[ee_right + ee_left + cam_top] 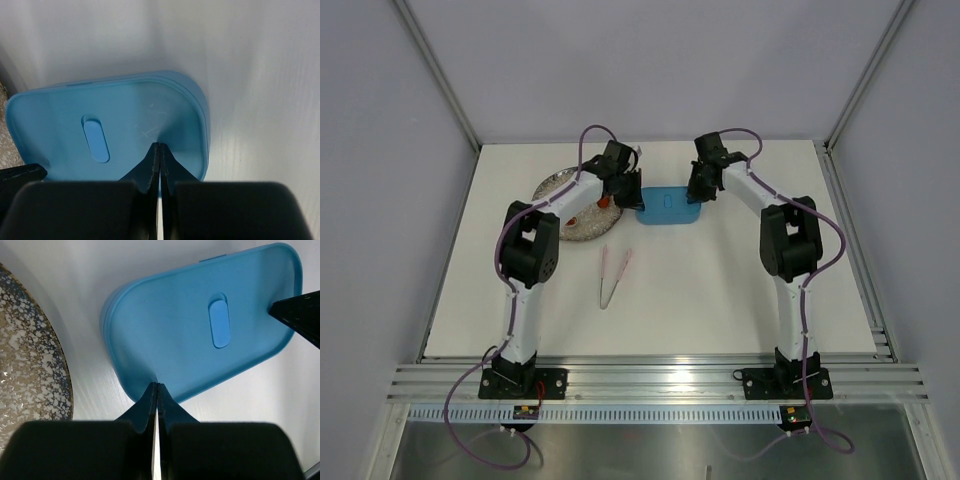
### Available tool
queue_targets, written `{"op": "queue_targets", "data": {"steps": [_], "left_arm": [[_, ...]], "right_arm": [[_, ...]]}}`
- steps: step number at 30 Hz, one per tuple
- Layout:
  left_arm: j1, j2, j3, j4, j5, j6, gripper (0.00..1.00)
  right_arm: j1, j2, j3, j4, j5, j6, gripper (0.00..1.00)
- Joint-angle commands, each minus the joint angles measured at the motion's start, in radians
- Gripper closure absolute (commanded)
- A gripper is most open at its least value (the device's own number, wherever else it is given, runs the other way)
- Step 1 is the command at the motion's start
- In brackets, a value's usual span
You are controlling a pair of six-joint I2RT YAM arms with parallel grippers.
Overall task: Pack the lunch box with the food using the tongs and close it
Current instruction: Close the box lid on the packing box.
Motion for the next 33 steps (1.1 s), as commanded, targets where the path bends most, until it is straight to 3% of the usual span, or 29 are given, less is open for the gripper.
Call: {"op": "queue_targets", "data": {"steps": [1, 10, 20, 28, 31, 33], "left_arm": [[-0.002, -0.108, 0.003, 0.007, -0.001, 0.015, 1.0], [-0.002, -0.231, -0.06, 0.038, -0.023, 0.021, 1.0], [-0.005, -0.004, 0.037, -0.006, -0.009, 0.003, 1.0], [-0.007, -0.077, -0.016, -0.051, -0.058, 0.038, 1.0], [-0.007, -0.171, 0.004, -0.083, -0.067, 0.06, 1.0], [-0.01, -0.231, 0.007, -0.097, -0.07, 0.075, 1.0]], "right_arm": [[0.01, -0.098, 0.005, -0.03, 0.019, -0.008, 0.98], [0.027, -0.181, -0.017, -0.003, 0.021, -0.003, 0.92], [0.036, 0.008, -0.041, -0.021, 0.019, 0.007, 0.91], [0.036, -0.182, -0.089, -0.012, 0.021, 0.009, 0.89], [0.035, -0.308, -0.089, -0.012, 0.056, 0.012, 0.77], [0.036, -0.4, -0.107, -0.013, 0.106, 0.012, 0.54]]}}
